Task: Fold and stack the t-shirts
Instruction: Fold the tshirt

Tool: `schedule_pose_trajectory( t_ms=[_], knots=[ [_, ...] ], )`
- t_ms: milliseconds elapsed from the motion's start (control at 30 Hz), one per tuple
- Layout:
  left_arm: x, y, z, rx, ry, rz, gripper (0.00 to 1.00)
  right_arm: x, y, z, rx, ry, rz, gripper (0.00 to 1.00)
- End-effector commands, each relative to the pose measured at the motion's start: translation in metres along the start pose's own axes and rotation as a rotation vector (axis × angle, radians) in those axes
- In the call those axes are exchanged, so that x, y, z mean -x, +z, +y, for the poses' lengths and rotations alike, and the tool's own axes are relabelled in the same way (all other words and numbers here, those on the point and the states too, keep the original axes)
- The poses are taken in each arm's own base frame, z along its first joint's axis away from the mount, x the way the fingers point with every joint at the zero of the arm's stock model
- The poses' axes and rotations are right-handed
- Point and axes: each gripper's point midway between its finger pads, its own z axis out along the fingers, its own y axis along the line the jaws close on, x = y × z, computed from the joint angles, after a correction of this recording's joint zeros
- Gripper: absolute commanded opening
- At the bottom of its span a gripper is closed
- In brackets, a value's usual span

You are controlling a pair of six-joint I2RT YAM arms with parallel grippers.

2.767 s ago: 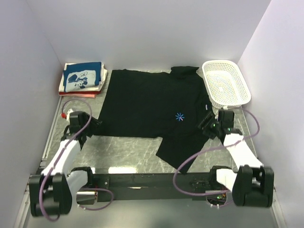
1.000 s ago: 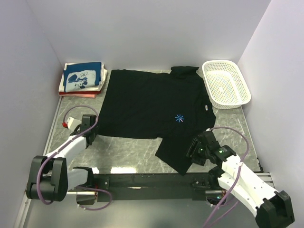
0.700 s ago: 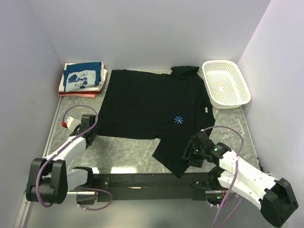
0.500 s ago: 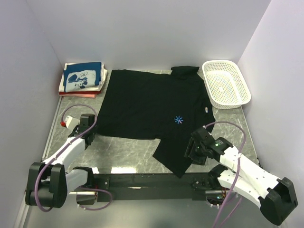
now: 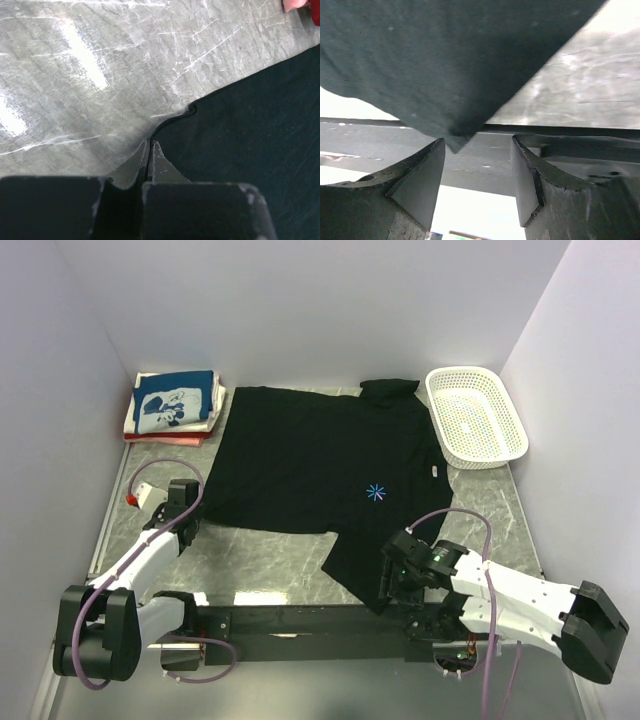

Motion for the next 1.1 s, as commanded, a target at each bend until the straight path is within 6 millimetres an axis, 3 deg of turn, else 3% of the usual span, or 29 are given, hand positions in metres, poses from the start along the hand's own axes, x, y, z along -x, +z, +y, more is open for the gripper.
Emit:
schedule_pose_trajectory(
  t_ms=[0,133,333,567,667,833,1067],
  knots=[
    [0.014,-0.004,-0.013,-0.025,-0.007,-0.040,0.01,0.008,0.013,0.011,0.033,0.057,-0.037,0.62],
    [0.015,-0.004,-0.013,-0.023,-0.005,-0.044,0.01,0.017,0.016,0.026,0.103,0.105,-0.083,0.59],
    [0.017,-0.004,-0.016,-0.025,-0.005,-0.045,0.00,0.017,0.033,0.018,0.145,0.183,-0.110,0.45],
    [0.014,-0.004,-0.011,-0.014,0.005,-0.043,0.01,0.027,0.036,0.005,0.147,0.210,-0.197,0.13],
    [0.016,-0.007,-0.009,-0.014,0.002,-0.049,0.01,0.036,0.022,0.007,0.174,0.198,-0.252,0.00],
    [0.022,-0.012,-0.002,-0.002,-0.003,-0.071,0.00,0.045,-0.013,0.013,0.213,0.165,-0.322,0.00],
    [0.028,-0.022,0.011,0.024,-0.025,-0.095,0.01,0.033,-0.048,0.009,0.245,0.076,-0.309,0.00]
  ],
)
